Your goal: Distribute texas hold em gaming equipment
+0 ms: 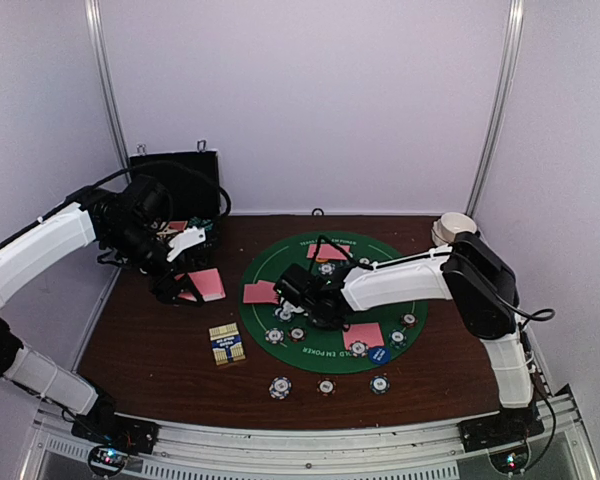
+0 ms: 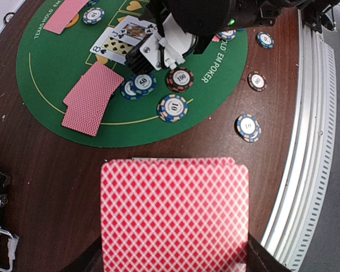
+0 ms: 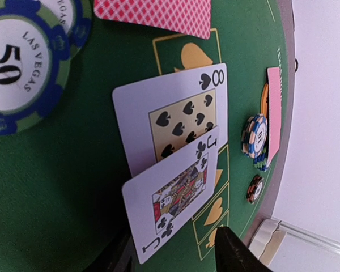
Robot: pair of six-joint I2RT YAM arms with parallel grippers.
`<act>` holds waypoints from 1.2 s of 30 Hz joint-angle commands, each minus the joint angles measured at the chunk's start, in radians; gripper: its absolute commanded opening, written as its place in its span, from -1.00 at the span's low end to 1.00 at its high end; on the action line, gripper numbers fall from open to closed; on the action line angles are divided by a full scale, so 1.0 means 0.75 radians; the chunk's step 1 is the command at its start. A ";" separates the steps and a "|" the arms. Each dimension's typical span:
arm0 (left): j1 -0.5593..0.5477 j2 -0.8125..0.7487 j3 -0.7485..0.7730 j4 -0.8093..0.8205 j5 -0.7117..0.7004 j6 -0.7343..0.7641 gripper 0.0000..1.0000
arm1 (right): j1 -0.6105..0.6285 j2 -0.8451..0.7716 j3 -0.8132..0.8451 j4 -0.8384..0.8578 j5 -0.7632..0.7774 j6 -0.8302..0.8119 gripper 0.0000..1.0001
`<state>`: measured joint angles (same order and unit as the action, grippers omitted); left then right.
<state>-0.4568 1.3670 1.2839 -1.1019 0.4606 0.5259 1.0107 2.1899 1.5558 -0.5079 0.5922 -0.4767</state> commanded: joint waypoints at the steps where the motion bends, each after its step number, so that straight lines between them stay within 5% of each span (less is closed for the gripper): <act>1: 0.012 -0.005 0.053 0.013 0.042 0.000 -1.00 | 0.005 -0.067 -0.025 -0.014 -0.034 0.061 0.13; 7: 0.012 -0.010 0.054 0.009 0.045 0.001 -1.00 | -0.016 -0.073 -0.052 -0.007 -0.042 0.092 0.41; 18: 0.012 -0.014 0.049 0.005 0.042 0.004 -1.00 | -0.056 -0.083 -0.025 -0.012 -0.037 0.125 0.45; 23: 0.012 -0.014 0.051 0.000 0.042 0.007 -1.00 | -0.068 -0.167 -0.008 -0.015 -0.069 0.217 0.98; 32: 0.012 -0.022 0.049 -0.001 0.044 0.007 -1.00 | -0.076 -0.368 0.018 0.024 0.041 0.514 0.99; 36: 0.012 -0.024 0.051 -0.002 0.044 0.006 -1.00 | -0.077 -0.461 0.036 0.002 -0.123 0.706 0.99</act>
<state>-0.4568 1.3670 1.2896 -1.1053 0.4683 0.5259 0.9573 1.9270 1.5467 -0.5022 0.5720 -0.1314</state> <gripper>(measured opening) 0.675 0.995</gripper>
